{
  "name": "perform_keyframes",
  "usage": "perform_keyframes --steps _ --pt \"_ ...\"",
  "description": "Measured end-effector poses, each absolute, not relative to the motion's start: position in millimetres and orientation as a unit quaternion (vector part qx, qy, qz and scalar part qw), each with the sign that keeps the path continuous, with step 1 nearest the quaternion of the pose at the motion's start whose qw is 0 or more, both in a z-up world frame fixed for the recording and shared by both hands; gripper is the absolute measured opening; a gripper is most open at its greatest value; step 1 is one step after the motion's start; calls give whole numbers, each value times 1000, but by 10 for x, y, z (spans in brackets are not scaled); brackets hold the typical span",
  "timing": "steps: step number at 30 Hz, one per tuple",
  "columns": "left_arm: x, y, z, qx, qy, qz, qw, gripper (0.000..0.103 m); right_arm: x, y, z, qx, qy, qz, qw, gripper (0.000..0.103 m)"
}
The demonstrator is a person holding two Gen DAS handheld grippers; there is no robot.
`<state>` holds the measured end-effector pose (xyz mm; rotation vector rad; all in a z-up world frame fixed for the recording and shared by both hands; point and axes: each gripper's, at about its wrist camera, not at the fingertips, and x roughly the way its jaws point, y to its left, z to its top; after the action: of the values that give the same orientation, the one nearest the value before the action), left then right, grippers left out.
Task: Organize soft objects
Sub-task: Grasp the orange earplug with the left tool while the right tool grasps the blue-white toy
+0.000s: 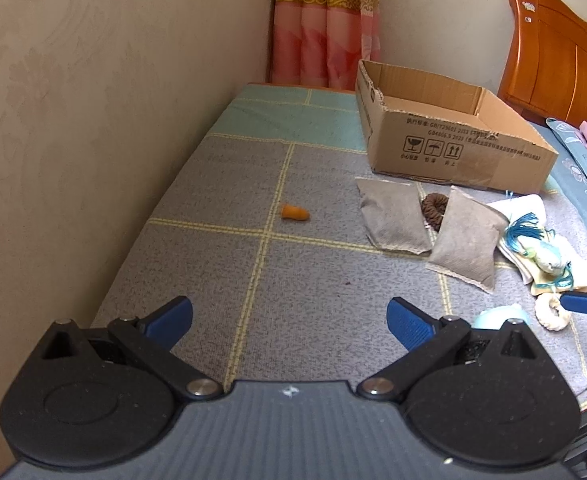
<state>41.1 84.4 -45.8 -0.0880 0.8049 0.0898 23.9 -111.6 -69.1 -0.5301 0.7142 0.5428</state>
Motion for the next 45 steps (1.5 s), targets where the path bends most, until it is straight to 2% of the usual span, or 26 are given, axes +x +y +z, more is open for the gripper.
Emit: perform_keyframes --steps 7,18,21,23,36,38,45 --pt "553 901 -545 -38 395 39 917 103 423 -1018 -740 -241 344 266 867 103" --pt "984 882 -656 28 360 61 930 102 468 -982 -749 -241 341 277 865 103" --pt "1096 846 -688 40 351 63 933 95 467 -988 -744 -239 343 277 865 103" --pt "1161 817 -716 46 348 61 934 84 456 -989 -743 -239 343 278 865 103" --pt "1394 787 -796 11 356 31 934 42 433 -1007 -738 -230 350 292 860 103" --pt "1383 788 -791 1 357 25 934 33 430 -1004 -734 -228 349 293 860 103" --pt "1378 813 -800 -12 355 22 934 21 425 -1006 -696 -223 343 298 862 103"
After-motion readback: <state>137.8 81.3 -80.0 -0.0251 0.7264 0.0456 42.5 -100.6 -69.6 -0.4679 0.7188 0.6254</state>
